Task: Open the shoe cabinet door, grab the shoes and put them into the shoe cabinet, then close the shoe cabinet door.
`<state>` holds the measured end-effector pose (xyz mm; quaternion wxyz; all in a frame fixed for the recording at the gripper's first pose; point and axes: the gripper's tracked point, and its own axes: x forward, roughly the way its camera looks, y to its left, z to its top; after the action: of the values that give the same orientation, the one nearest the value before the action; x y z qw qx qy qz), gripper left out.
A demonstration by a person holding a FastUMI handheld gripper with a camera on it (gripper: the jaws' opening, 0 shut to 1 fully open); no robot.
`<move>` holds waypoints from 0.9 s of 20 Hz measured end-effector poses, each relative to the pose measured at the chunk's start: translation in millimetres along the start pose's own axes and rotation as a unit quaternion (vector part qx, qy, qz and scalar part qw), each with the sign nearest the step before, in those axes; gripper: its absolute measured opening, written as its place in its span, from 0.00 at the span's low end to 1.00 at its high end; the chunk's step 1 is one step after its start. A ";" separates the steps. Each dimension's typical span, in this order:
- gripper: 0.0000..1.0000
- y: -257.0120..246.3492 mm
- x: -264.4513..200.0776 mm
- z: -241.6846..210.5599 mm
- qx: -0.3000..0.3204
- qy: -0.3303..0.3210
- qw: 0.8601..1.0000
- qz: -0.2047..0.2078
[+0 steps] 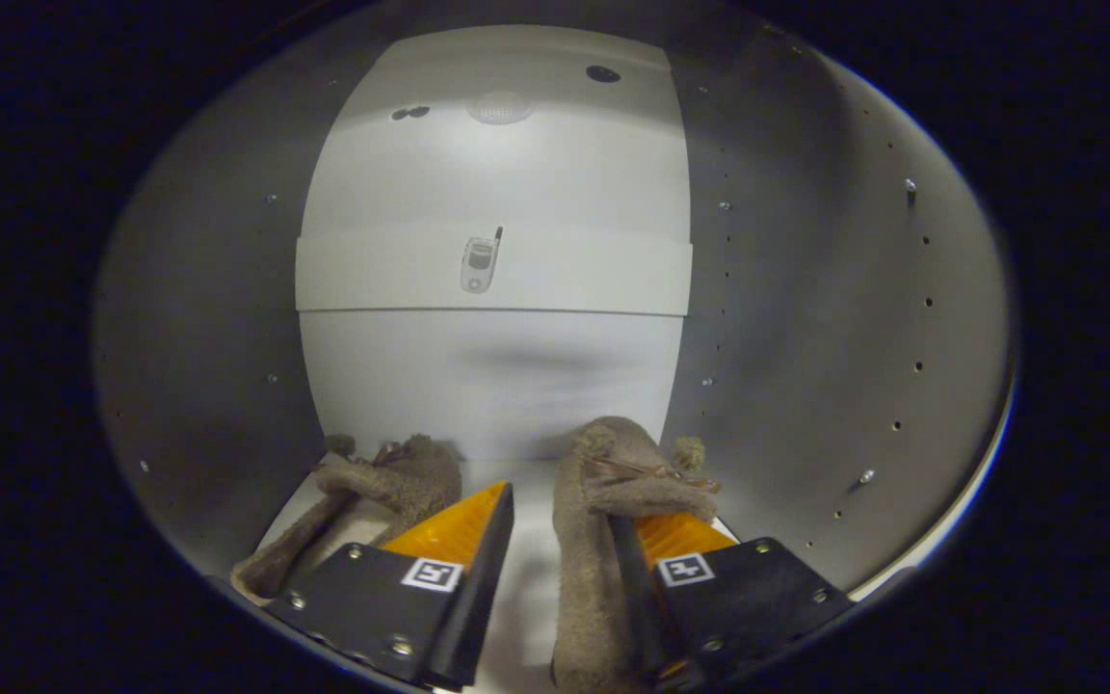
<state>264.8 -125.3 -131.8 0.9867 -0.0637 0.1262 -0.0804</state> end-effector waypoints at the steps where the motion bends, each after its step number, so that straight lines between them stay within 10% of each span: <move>1: 0.62 3.9 -1.1 -0.9 -0.001 0.002 1.000 0.004; 18: 0.70 11.6 -32.4 -10.3 0.005 0.020 1.000 0.013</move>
<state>232.8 -109.3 -135.6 0.9852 -0.0559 0.1468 -0.0692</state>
